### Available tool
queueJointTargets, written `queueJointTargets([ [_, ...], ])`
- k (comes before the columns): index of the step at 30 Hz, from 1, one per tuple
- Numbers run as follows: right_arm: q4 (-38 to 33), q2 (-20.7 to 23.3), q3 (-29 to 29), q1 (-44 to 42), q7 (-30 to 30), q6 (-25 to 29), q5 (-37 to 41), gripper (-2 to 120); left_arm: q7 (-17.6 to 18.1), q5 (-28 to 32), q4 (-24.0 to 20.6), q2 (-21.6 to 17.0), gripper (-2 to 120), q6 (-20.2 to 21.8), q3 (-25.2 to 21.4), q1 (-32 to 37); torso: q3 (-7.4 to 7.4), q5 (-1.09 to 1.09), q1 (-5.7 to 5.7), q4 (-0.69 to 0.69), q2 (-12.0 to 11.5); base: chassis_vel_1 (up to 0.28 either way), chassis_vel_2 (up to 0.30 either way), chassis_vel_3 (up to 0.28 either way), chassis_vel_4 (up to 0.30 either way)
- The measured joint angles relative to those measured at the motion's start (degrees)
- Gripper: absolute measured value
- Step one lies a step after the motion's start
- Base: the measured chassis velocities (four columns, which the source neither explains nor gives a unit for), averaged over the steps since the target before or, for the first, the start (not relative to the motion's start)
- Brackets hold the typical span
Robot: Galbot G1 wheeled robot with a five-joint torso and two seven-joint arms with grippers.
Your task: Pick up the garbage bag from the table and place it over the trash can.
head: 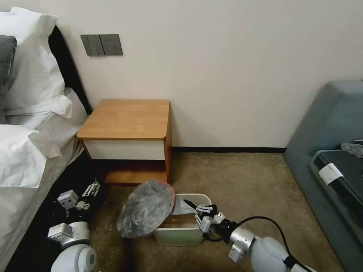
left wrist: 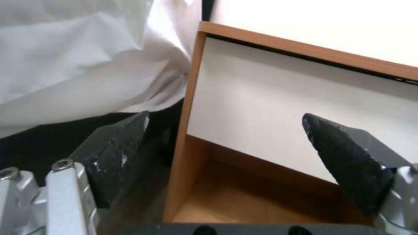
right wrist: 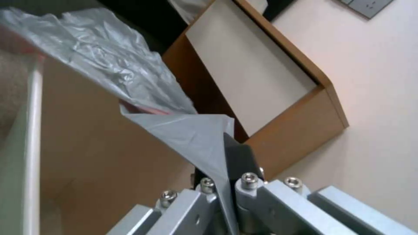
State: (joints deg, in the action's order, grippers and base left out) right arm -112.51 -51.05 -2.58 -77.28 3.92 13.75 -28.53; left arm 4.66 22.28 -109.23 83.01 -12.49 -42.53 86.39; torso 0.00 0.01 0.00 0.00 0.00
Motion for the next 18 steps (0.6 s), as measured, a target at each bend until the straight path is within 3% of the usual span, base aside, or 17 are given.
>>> queueJointTargets([
  [6,-0.1,0.2,-0.2,0.3,0.6,-0.3,0.5,0,-0.1,-0.8,-0.2,0.3,91,0.0,0.7,0.4,0.0,0.0,0.0,0.0,0.0,0.0,0.0,0.0,0.0],
  [9,0.1,0.9,1.0,1.7,1.1,-1.3,2.4,10,-0.1,-1.2,-0.5,0.9,91,0.0,1.1,0.7,0.0,0.01,0.0,0.0,0.0,0.0,0.0,0.0,0.0],
  [13,-0.4,4.7,4.6,5.7,5.0,-6.2,11.7,24,-0.2,-3.0,-0.6,1.7,91,0.0,2.2,0.9,0.0,0.01,0.0,0.0,0.0,0.0,0.0,0.0,0.0],
  [18,-1.6,11.8,8.0,11.0,10.3,-12.4,21.2,44,-0.2,-5.6,0.6,2.9,91,-0.3,3.0,0.7,0.01,0.0,0.0,0.02,0.0,0.0,0.0,0.0,0.0],
])
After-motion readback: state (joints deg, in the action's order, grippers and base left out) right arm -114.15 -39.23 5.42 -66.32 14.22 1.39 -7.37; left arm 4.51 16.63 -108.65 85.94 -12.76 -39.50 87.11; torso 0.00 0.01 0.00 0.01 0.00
